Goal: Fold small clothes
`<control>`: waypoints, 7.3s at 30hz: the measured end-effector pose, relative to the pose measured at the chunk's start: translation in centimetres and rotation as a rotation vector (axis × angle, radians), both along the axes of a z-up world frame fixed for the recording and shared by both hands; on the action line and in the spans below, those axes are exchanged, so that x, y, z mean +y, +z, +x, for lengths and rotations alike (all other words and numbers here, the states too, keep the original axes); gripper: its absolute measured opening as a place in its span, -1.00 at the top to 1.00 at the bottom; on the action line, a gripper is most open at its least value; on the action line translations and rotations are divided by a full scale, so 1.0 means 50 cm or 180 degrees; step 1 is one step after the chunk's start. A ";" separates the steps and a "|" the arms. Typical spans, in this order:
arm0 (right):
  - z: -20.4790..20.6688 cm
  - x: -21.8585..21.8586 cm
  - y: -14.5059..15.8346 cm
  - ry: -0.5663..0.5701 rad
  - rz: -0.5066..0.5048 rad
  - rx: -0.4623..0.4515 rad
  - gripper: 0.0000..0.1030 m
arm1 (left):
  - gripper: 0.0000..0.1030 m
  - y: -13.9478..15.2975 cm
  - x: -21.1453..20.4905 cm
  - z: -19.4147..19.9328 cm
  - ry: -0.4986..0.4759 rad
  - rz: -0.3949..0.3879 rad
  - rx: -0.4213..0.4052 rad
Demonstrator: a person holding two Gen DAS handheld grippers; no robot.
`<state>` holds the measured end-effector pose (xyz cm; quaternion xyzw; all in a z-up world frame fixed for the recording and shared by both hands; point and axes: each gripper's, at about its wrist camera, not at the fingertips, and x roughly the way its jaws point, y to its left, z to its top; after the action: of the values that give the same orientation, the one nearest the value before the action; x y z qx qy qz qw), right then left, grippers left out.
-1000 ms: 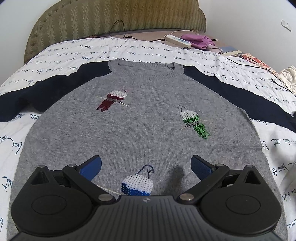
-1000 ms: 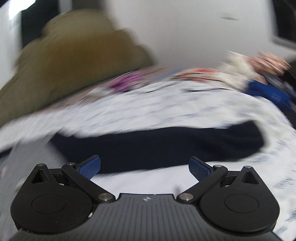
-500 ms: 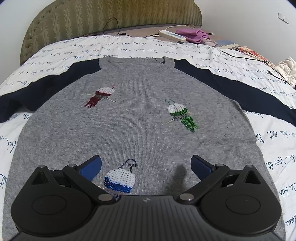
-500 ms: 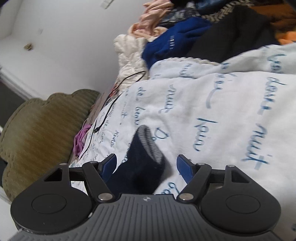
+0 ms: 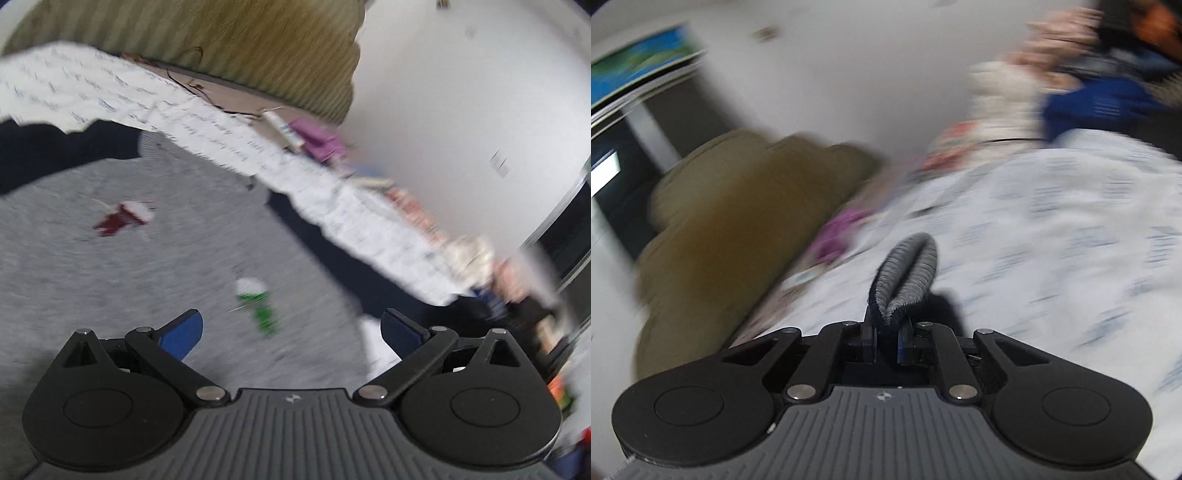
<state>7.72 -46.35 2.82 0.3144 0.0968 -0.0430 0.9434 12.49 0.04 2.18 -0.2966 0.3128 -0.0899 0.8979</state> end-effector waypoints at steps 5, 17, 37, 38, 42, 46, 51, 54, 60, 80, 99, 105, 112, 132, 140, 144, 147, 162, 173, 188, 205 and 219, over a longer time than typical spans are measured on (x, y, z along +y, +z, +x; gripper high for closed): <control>0.036 0.241 0.034 0.1010 -0.0018 -0.0145 0.73 | -1.00 -0.025 0.055 0.011 0.0338 -0.0679 0.0079; -0.014 0.523 -0.065 0.1886 0.0040 0.0385 -0.28 | -1.00 -0.112 0.135 -0.006 0.0568 -0.1159 0.0383; -0.072 0.415 -0.194 0.1458 0.0386 0.0337 -0.45 | 0.78 -0.139 0.047 0.071 0.0307 -0.0559 0.0656; -0.072 0.416 -0.194 0.1462 0.0387 0.0333 -0.46 | 0.80 -0.135 0.047 0.082 0.0262 -0.0497 0.0660; -0.071 0.417 -0.193 0.1474 0.0379 0.0331 -0.48 | 0.84 -0.103 0.065 0.120 0.0101 -0.0213 0.0673; -0.064 0.408 -0.157 0.1448 0.0297 0.0514 -0.48 | 0.84 -0.074 0.087 0.155 0.0069 0.0152 0.0658; 0.010 0.324 -0.050 0.1043 -0.0362 0.0430 -0.59 | 0.84 -0.031 0.136 0.159 0.0155 0.0356 0.0390; 0.081 0.265 -0.017 0.0896 -0.0468 0.0512 -0.60 | 0.84 -0.012 0.182 0.162 0.0326 0.0453 0.0286; 0.229 0.225 -0.028 0.0961 -0.0317 0.0899 -0.60 | 0.84 -0.030 0.299 0.175 0.0693 0.0564 0.0497; 0.379 0.318 -0.062 0.1408 -0.0467 0.1273 0.81 | 0.84 -0.087 0.354 0.200 0.0839 0.0653 0.0688; 0.294 0.442 0.025 0.1308 -0.1231 0.0614 -0.40 | 0.36 0.026 0.292 0.101 0.1034 0.1485 -0.0317; 0.337 0.530 -0.062 0.1328 -0.1788 0.0973 -0.40 | 0.36 -0.062 0.213 0.175 0.0710 0.1760 0.0022; 0.330 0.526 -0.114 0.1341 -0.1775 0.0920 -0.66 | 0.32 -0.129 0.221 0.193 0.0855 0.1803 0.0177; 0.324 0.539 -0.119 0.1303 -0.1805 0.0927 -0.80 | -0.67 -0.120 0.737 -0.248 0.4096 -0.1193 -0.0344; 0.325 0.534 -0.119 0.1341 -0.1729 0.0915 -0.86 | -0.29 -0.123 0.809 -0.178 0.3943 -0.0509 -0.0165; 0.324 0.532 -0.119 0.1341 -0.1698 0.0905 -0.86 | 0.89 -0.116 0.805 -0.138 0.3858 -0.0221 0.0141; 0.323 0.529 -0.119 0.1348 -0.1668 0.0896 -0.87 | 0.89 -0.072 0.757 -0.127 0.3792 0.0169 -0.0124; 0.324 0.511 -0.119 0.1384 -0.1429 0.0831 -0.89 | 0.91 -0.052 0.052 0.083 0.0349 0.1322 -0.0726; 0.324 0.503 -0.118 0.1390 -0.1347 0.0800 -0.89 | 0.48 -0.039 0.237 -0.034 0.1259 0.0397 -0.0754; 0.325 0.504 -0.119 0.1385 -0.1363 0.0807 -0.89 | -0.24 -0.106 0.724 -0.218 0.3882 -0.1120 -0.0278; 0.326 0.503 -0.120 0.1383 -0.1349 0.0807 -0.90 | 0.81 -0.045 0.481 -0.075 0.2690 -0.2748 -0.0862; 0.326 0.478 -0.121 0.1407 -0.1045 0.0711 -0.90 | -0.39 -0.097 0.147 -0.030 0.0888 -0.0682 -0.0238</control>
<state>24.01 -22.46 -3.23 0.1223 0.2579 0.1141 0.9516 10.98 7.40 -2.65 -0.4275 0.2236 -0.0081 0.8759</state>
